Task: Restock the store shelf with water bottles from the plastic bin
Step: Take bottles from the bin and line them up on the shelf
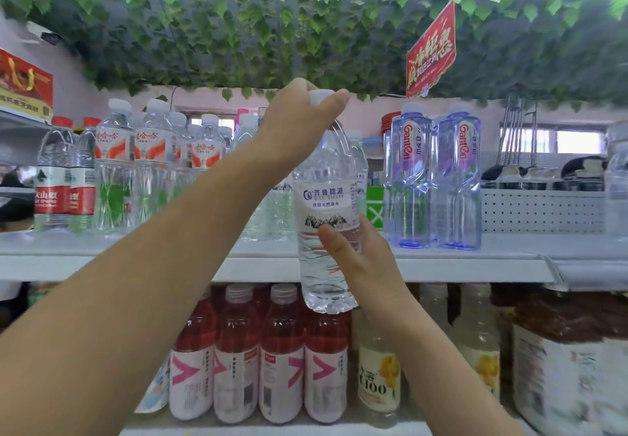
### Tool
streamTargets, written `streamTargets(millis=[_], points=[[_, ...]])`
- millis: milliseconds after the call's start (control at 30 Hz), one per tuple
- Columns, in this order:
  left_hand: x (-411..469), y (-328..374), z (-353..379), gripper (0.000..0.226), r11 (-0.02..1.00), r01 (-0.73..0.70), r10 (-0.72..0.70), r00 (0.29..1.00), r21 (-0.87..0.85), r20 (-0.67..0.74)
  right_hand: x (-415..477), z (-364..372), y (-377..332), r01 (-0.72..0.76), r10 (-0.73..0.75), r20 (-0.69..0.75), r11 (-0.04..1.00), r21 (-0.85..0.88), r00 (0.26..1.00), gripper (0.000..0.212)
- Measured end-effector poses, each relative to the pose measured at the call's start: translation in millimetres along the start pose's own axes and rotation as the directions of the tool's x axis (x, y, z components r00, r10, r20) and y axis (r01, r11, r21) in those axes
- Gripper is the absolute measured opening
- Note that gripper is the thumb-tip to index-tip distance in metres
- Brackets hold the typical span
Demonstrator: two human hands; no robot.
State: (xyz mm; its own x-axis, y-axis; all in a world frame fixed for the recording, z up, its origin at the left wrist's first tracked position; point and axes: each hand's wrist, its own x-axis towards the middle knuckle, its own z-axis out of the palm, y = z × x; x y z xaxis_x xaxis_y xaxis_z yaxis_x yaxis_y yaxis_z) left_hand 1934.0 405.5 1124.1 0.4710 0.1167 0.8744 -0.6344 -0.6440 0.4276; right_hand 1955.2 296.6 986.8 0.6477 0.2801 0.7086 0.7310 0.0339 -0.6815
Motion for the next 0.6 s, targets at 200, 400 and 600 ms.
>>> streamTargets(millis=[200,400,600], points=[[-6,-19,-2,0.035,1.000,0.001,-0.001,0.997,-0.003,0.078,10,-19,4,-0.092,0.090,0.055,0.995,0.040,0.994,0.051],[-29,-52,-6,0.023,0.935,-0.090,0.013,0.975,0.342,0.222,44,-31,-1,-0.138,0.142,-0.049,0.988,0.068,0.989,0.030],[-60,-89,0,0.025,0.818,-0.151,-0.042,0.947,0.556,0.320,82,-40,5,-0.179,0.179,-0.139,0.984,0.013,0.974,0.078]])
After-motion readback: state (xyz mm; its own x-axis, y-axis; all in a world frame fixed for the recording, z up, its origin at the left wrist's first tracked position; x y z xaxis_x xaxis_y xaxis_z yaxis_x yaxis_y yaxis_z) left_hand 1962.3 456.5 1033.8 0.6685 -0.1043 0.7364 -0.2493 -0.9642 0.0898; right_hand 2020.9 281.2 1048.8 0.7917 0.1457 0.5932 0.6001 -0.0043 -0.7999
